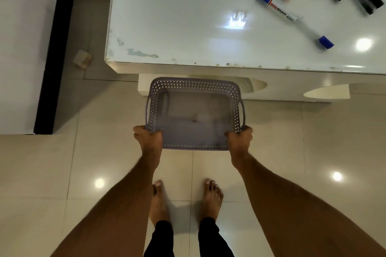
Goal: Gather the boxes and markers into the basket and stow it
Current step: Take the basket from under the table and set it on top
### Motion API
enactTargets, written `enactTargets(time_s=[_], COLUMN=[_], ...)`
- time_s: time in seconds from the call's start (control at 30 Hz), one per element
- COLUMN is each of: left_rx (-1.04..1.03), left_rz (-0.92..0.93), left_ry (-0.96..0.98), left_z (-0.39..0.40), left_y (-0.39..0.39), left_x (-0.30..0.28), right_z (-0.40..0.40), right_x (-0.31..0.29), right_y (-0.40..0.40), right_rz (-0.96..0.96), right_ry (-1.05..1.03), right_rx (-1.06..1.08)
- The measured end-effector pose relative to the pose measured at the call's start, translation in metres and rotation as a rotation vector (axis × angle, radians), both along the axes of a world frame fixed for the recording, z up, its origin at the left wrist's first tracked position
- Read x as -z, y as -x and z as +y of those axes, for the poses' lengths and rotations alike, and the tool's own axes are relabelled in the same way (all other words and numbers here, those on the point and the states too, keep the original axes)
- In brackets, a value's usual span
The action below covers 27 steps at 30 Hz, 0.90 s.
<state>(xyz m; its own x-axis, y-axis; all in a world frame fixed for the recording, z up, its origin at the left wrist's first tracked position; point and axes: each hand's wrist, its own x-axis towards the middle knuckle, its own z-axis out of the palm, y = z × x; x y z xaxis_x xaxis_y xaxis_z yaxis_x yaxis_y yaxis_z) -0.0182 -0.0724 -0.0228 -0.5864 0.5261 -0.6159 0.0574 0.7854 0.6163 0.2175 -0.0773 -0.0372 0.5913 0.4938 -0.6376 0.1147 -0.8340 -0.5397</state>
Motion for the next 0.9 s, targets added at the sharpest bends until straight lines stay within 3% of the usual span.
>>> enactTargets(time_s=[0.2,0.4,0.73,0.9], left_rx=[-0.060,-0.114,-0.056,-0.017], left_rz=[-0.017,-0.023,0.046,0.071], left_ry=[-0.023,-0.222,-0.522,-0.554], left_z=[-0.064,-0.092,-0.020,0.038], left_y=[-0.004,-0.021,-0.005,0.016], left_x=[-0.056,-0.116,-0.148,-0.149], right_z=[-0.060,-0.077,0.003,0.066], right_x=[-0.054,-0.117,-0.165,-0.170], right_y=[0.003,0.008,0.020,0.030], right_rz=[-0.029,-0.082,-0.039,-0.015], right_ry=[-0.049,-0.234,-0.458,-0.435], right_rx=[0.033,0.076,0.036,0.013])
